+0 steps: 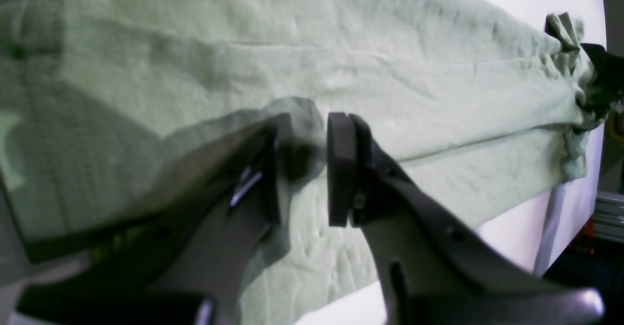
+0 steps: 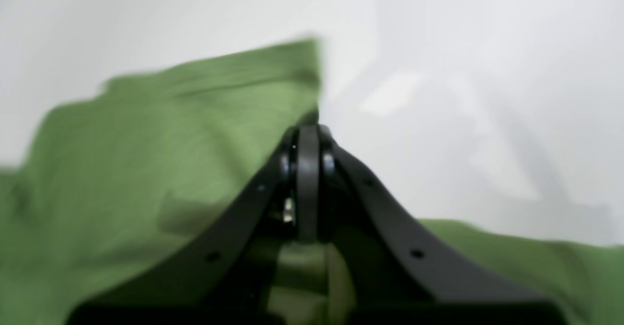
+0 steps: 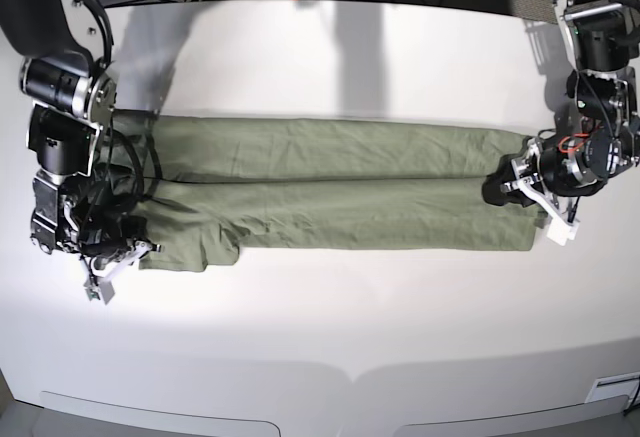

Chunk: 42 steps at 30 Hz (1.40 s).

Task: Fold the T-shirt properly
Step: 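Pull the strip end with the right gripper away from the left gripper, then release the strip end and open the right gripper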

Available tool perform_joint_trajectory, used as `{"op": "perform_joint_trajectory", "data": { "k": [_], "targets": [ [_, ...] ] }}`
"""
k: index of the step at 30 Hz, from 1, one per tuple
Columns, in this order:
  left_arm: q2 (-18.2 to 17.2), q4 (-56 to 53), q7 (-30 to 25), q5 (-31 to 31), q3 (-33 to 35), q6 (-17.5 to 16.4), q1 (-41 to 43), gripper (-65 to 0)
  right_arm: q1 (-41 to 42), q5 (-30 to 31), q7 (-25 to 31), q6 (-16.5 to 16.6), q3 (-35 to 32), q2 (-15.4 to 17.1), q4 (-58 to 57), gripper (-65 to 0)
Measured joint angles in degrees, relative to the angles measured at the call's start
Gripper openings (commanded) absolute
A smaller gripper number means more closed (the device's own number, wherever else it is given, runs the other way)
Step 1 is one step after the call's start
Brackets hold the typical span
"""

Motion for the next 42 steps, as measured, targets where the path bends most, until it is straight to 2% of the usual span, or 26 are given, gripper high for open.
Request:
{"op": "perform_joint_trajectory", "data": {
  "k": [5, 7, 11, 14, 20, 24, 30, 35, 42],
  "targets": [
    [0.0, 0.0, 0.0, 0.0, 0.0, 0.0, 0.0, -51.7, -0.8, 6.6, -6.1, 0.0, 0.0, -0.2, 5.5, -65.0],
    [0.0, 0.0, 0.0, 0.0, 0.0, 0.0, 0.0, -51.7, -1.0, 11.5, -9.4, 0.0, 0.0, 0.1, 7.8, -65.0],
    [0.0, 0.0, -0.7, 0.0, 0.0, 0.0, 0.0, -51.7, -3.1, 24.9, -22.4, 0.0, -0.3, 0.5, 13.8, -65.0],
    [0.0, 0.0, -0.7, 0.1, 0.0, 0.0, 0.0, -51.7, -6.7, 32.5, -28.5, 0.0, -2.8, 0.9, 20.6, -65.0],
    [0.0, 0.8, -0.7, 0.3, 0.0, 0.0, 0.2, -51.7, -14.8, 43.8, -37.9, 0.2, -9.9, 5.9, 35.8, -65.0],
    [0.0, 5.5, 0.7, 1.6, 0.1, -0.3, 0.7, -51.7, -19.3, 52.1, -44.2, 0.2, -10.7, 8.6, 43.7, -65.0],
    [-0.2, 13.6, 2.8, 1.2, 0.1, -0.3, 0.2, -51.7, -24.8, 63.0, -45.0, 0.3, -10.7, 15.8, 49.7, -65.0],
    [-0.2, 15.1, 3.0, 1.4, 0.1, -0.3, 0.3, -51.7, -27.6, 70.6, -45.0, 0.4, -10.8, 20.5, 50.3, -65.0],
    [-0.2, 15.1, 3.2, 1.4, 0.1, -0.3, 0.5, -51.7, -31.5, 72.7, -44.9, 0.4, -10.8, 25.4, 50.3, -65.0]
  ]
}}
